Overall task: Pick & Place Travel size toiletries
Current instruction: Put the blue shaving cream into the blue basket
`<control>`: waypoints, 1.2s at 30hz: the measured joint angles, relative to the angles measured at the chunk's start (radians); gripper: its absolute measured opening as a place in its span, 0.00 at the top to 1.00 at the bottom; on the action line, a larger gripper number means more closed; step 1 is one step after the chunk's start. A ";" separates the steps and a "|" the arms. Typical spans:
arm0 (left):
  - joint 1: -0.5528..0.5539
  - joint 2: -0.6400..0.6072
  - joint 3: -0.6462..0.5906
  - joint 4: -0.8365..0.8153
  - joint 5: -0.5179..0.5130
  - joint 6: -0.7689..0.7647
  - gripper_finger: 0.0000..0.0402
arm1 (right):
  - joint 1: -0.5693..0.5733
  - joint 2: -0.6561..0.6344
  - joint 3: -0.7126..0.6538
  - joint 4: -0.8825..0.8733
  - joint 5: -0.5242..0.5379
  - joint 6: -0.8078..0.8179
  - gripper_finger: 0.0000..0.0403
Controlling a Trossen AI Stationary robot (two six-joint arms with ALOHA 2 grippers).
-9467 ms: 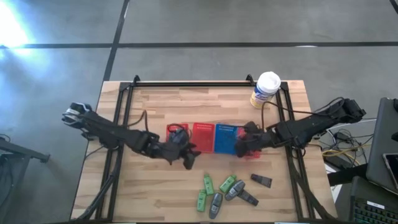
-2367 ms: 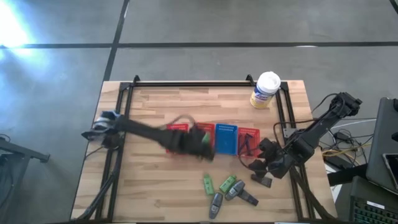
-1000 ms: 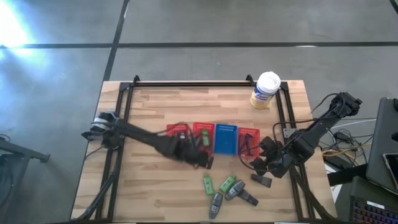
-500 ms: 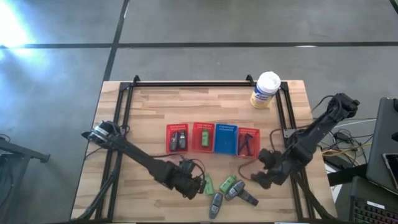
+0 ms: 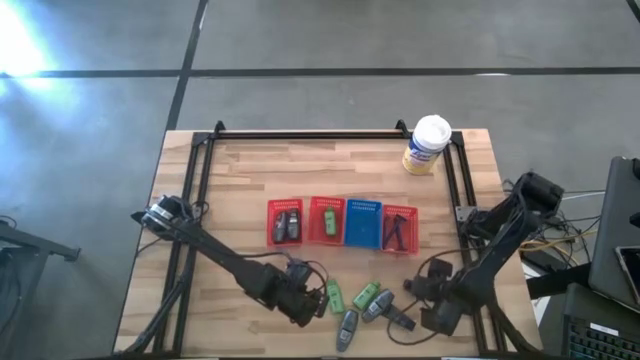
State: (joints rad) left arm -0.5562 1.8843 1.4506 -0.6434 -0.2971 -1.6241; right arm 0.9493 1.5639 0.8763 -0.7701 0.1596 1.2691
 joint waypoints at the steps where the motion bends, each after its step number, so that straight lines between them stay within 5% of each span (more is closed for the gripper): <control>1: -0.002 0.000 0.000 0.000 0.000 0.000 0.35 | -0.001 0.011 0.006 0.001 0.001 -0.011 0.10; 11: -0.015 0.000 0.000 0.017 -0.063 -0.008 0.35 | -0.087 0.021 0.001 0.000 0.072 -0.016 0.18; 24: -0.015 -0.001 0.000 0.023 -0.070 -0.003 0.35 | -0.227 0.023 -0.093 0.113 -0.029 -0.128 0.25; 36: -0.010 -0.001 0.000 0.022 -0.077 0.026 0.35 | -0.234 0.018 -0.111 0.129 -0.049 -0.178 0.60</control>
State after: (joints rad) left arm -0.5667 1.8832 1.4506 -0.6210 -0.3745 -1.5977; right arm 0.7155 1.5824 0.7658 -0.6409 0.1108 1.0909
